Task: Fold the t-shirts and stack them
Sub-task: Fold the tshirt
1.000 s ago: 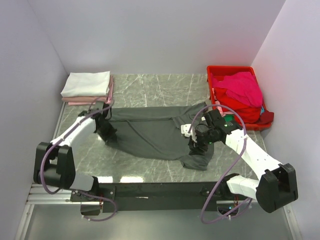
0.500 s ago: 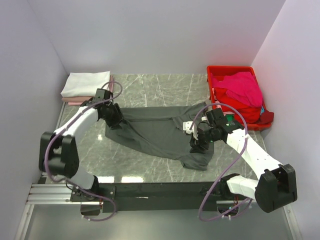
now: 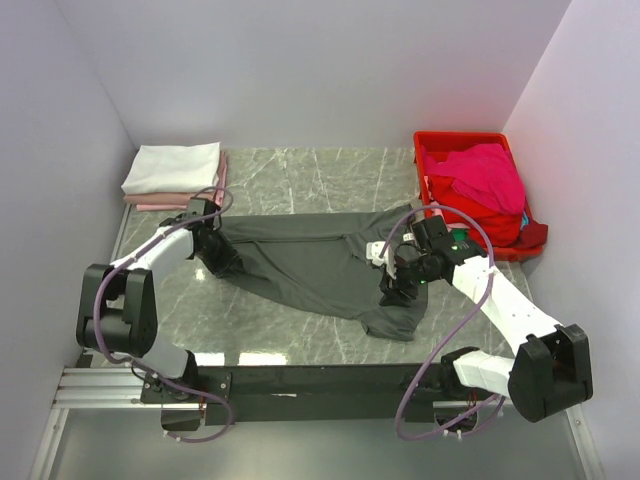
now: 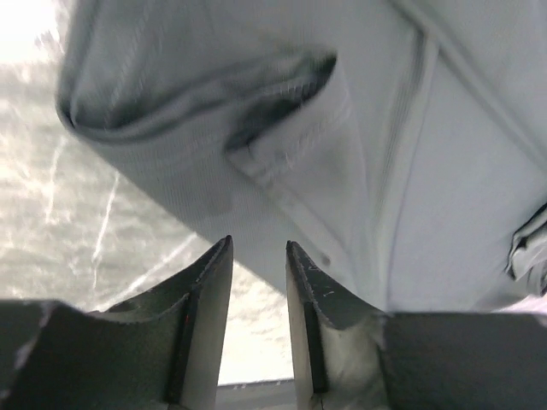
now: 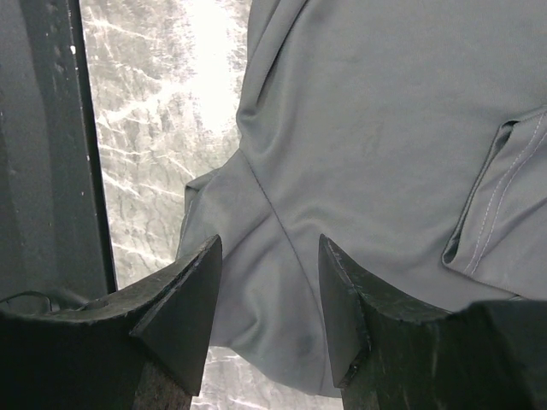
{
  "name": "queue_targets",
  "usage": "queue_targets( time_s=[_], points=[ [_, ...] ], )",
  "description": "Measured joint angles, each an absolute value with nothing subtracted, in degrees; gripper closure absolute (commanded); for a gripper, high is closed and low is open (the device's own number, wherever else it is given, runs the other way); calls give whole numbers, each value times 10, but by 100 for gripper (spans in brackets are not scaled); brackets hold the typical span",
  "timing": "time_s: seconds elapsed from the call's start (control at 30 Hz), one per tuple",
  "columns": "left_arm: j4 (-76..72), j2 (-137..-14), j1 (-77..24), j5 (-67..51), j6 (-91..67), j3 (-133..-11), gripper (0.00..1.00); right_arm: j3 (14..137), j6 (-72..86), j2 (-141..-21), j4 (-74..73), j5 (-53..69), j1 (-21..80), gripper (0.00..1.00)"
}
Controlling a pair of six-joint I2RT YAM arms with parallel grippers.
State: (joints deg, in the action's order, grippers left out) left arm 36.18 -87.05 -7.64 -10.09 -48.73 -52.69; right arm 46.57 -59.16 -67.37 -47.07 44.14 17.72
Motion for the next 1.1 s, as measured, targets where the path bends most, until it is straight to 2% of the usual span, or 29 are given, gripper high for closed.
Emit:
queue_targets(
  time_s=[0.4,1.1],
  points=[
    [314,-940,-64,-86,-503,-528,62,466,-592,-677,-471,447,168,44],
    [299,-955,-58,-82,-503,-554,64,466,-595,-688,-472,458,166,44]
  ],
)
